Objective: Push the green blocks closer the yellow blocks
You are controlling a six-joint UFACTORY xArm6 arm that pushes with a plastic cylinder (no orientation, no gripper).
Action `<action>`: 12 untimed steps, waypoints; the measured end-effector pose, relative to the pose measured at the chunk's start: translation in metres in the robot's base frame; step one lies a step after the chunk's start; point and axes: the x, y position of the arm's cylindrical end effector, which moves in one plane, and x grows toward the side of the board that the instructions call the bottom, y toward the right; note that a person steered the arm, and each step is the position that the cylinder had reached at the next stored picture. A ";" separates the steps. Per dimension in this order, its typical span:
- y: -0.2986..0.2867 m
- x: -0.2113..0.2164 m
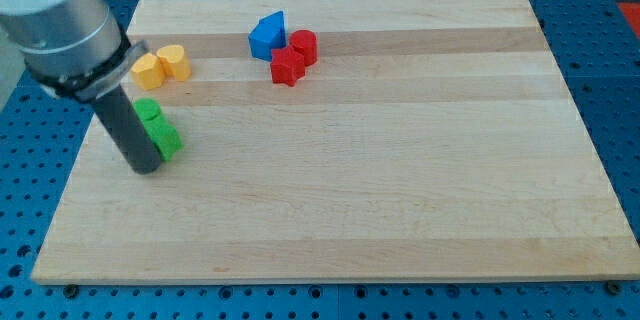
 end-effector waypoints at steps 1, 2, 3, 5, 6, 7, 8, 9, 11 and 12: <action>-0.005 -0.026; -0.009 -0.044; -0.014 -0.045; -0.016 -0.022; 0.001 -0.009; 0.022 -0.017; 0.021 -0.041; 0.018 -0.041; 0.013 -0.042; 0.013 -0.048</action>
